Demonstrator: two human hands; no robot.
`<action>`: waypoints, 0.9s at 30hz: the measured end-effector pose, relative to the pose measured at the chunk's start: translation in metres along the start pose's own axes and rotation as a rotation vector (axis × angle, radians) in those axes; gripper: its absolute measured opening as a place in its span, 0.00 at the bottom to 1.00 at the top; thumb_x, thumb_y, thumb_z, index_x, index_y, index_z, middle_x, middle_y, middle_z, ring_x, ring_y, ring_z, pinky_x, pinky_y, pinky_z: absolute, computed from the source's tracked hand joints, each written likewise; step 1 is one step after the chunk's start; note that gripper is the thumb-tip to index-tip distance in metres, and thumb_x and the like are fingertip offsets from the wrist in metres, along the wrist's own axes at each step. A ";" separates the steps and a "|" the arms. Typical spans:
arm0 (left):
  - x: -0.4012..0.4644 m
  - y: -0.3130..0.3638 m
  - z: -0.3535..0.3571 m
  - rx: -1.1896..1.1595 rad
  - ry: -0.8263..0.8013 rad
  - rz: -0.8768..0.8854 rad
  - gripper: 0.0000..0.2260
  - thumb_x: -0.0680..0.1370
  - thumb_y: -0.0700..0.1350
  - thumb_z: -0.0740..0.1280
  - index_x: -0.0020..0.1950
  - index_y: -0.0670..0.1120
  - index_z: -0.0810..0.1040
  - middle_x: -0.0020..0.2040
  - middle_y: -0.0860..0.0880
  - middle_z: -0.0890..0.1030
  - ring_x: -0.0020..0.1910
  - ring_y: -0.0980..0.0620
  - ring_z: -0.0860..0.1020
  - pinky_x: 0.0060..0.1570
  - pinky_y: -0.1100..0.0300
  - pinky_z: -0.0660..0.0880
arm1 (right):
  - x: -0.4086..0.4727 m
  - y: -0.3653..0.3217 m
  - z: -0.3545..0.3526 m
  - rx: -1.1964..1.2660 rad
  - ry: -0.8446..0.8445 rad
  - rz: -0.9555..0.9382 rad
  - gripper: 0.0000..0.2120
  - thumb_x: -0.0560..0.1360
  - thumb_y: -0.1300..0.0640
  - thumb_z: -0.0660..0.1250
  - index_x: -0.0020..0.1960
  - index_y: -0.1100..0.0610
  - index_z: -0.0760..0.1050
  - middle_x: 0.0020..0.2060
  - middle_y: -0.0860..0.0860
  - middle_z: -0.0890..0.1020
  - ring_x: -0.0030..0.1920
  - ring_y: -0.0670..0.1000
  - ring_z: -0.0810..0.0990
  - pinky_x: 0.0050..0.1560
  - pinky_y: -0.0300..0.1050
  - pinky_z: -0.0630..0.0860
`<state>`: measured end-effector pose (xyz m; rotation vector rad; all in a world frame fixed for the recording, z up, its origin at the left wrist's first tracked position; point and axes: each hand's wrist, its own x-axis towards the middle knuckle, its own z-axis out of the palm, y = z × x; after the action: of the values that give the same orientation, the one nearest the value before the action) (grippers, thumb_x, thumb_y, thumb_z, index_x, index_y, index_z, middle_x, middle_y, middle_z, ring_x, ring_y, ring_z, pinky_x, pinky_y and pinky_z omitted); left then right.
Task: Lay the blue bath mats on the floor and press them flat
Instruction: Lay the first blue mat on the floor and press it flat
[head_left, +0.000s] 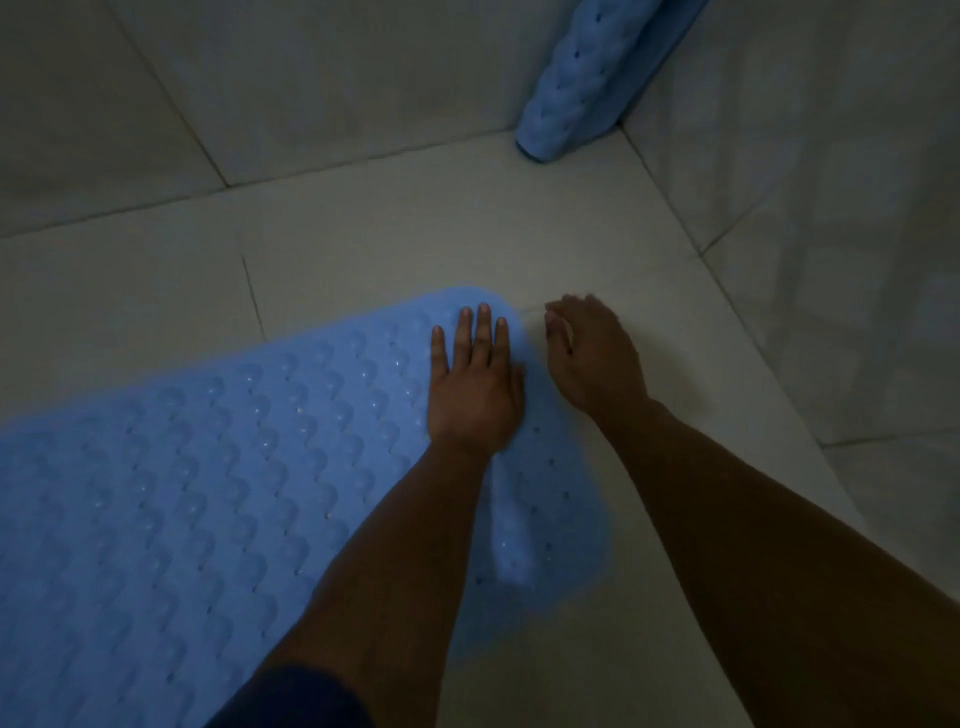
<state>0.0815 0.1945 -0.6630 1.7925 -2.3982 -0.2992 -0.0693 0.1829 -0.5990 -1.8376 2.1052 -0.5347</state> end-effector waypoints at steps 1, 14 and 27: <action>-0.001 -0.001 -0.002 -0.002 -0.006 0.001 0.28 0.85 0.54 0.46 0.84 0.44 0.57 0.85 0.42 0.54 0.84 0.42 0.49 0.81 0.36 0.45 | -0.002 0.002 0.002 0.001 0.009 0.018 0.19 0.83 0.49 0.56 0.66 0.56 0.78 0.67 0.55 0.79 0.73 0.58 0.70 0.71 0.55 0.68; -0.001 -0.001 -0.011 0.027 -0.155 -0.005 0.32 0.85 0.58 0.44 0.85 0.43 0.46 0.85 0.41 0.42 0.84 0.42 0.37 0.80 0.37 0.38 | -0.012 0.000 0.012 -0.056 -0.014 -0.070 0.23 0.82 0.47 0.53 0.64 0.58 0.79 0.66 0.58 0.79 0.73 0.60 0.70 0.73 0.55 0.66; -0.073 -0.056 -0.077 -0.151 0.094 -0.213 0.28 0.81 0.53 0.49 0.77 0.45 0.73 0.78 0.42 0.71 0.82 0.37 0.59 0.76 0.36 0.64 | -0.047 -0.066 0.043 -0.246 -0.382 -0.296 0.36 0.80 0.39 0.42 0.79 0.59 0.59 0.80 0.60 0.58 0.81 0.61 0.53 0.77 0.64 0.58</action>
<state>0.1715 0.2428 -0.6001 1.9468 -2.0659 -0.3971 0.0153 0.2185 -0.6075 -2.1964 1.7179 0.0252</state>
